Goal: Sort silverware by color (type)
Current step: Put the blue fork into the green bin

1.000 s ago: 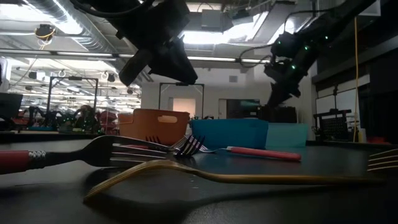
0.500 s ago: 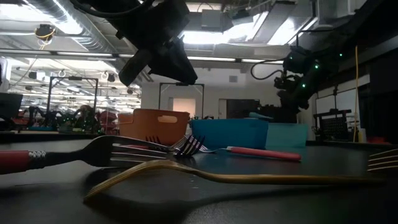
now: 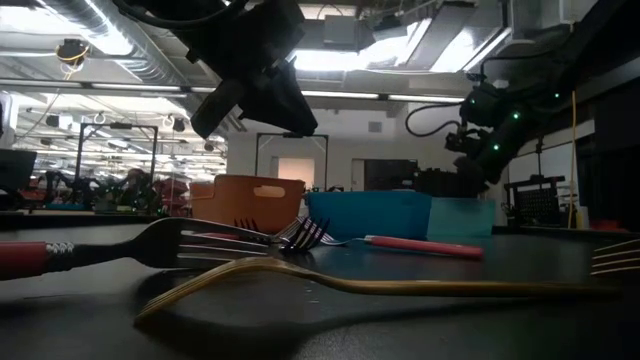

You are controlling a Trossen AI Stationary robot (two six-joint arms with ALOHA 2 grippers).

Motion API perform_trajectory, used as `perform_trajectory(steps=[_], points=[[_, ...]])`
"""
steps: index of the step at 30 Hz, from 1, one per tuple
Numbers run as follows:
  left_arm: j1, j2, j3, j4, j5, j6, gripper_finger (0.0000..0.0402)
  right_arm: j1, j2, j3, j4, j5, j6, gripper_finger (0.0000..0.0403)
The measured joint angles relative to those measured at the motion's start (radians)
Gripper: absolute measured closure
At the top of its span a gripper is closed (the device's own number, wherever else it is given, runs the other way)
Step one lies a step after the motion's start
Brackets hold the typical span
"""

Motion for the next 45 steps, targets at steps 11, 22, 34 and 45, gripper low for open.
perform_trajectory(steps=[11,22,34,45], points=[[0.000,0.000,0.000,0.000,0.000,0.000,0.0356,0.000,0.000,-0.003,0.000,0.050,-0.001,0.0400],[0.000,0.000,0.000,0.000,0.000,0.000,0.0356,0.000,0.000,-0.003,-0.002,0.097,-0.002,0.0400],[0.000,0.000,0.000,0.000,0.000,-0.001,0.0356,0.000,0.000,-0.003,-0.002,0.097,-0.001,0.0400],[0.000,0.000,0.000,-0.011,0.000,-0.050,0.0356,0.000,0.000,-0.003,-0.002,0.097,-0.001,0.0400]])
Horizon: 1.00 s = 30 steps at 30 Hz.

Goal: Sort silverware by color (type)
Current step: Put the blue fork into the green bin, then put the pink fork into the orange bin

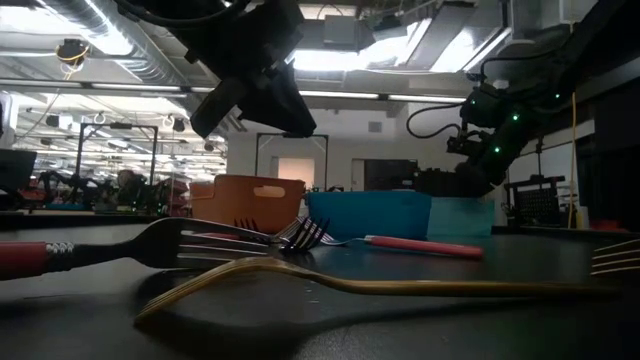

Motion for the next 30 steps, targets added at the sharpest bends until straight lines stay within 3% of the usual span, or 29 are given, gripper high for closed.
perform_trajectory(steps=[6,17,30], points=[[0.000,0.000,0.000,0.000,0.000,0.000,0.0356,0.000,0.000,0.000,0.000,0.000,0.000,0.0392],[0.000,0.000,0.000,0.000,0.000,-0.008,0.0356,0.000,0.000,0.000,0.000,0.000,0.000,0.0285],[0.000,0.000,0.000,-0.001,0.000,-0.192,0.0356,0.000,0.000,0.000,0.000,0.000,0.000,0.0279]])
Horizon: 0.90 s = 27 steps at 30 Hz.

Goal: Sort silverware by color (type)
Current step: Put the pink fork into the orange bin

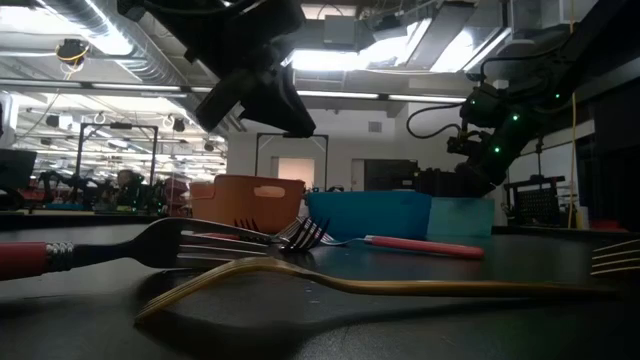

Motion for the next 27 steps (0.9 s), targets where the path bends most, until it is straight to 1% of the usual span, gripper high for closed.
perform_trajectory(steps=[6,17,20,27], points=[[0.000,0.000,0.000,0.000,0.000,-0.229,0.0356,0.000,0.000,0.000,0.000,0.000,0.000,0.0279],[0.000,0.000,0.000,0.000,0.012,-0.475,0.0356,0.000,0.000,0.000,0.000,0.000,0.000,0.0279],[-0.001,0.000,0.000,0.000,0.071,-0.573,0.0356,0.000,0.000,0.000,0.000,0.000,0.000,0.0278],[-0.001,0.000,0.000,-0.039,0.307,-0.876,0.0356,0.000,0.000,0.000,0.000,0.000,0.000,0.0278]])
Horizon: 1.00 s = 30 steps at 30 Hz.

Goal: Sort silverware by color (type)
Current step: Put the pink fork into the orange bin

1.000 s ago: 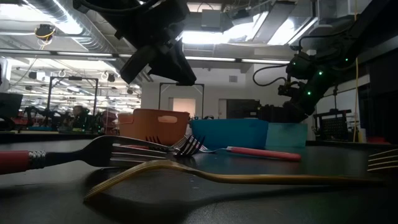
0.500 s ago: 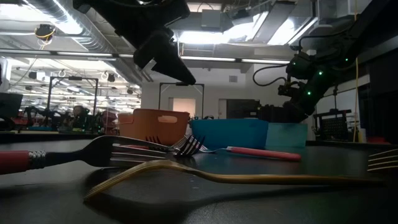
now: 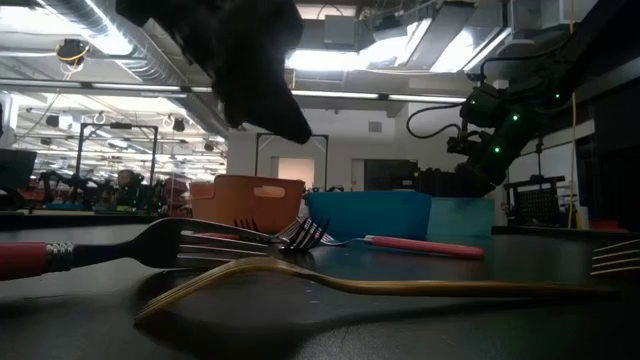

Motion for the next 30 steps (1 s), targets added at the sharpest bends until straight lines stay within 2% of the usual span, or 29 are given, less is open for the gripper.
perform_trajectory(steps=[5,12,20,30], points=[[-0.011,0.000,0.000,-0.072,0.162,-0.244,0.0356,0.000,0.000,0.000,0.000,0.000,0.000,0.0278],[-0.079,0.000,0.000,-0.139,0.272,-0.530,0.0356,0.000,0.000,0.000,-0.001,0.000,0.000,0.0278],[-0.192,0.000,0.000,-0.145,0.266,-0.770,0.0356,0.000,0.000,0.000,-0.001,0.000,0.000,0.0278],[-0.308,0.000,0.000,-0.208,0.217,-0.980,0.0356,0.000,0.000,0.000,-0.001,0.000,0.003,0.0278]])
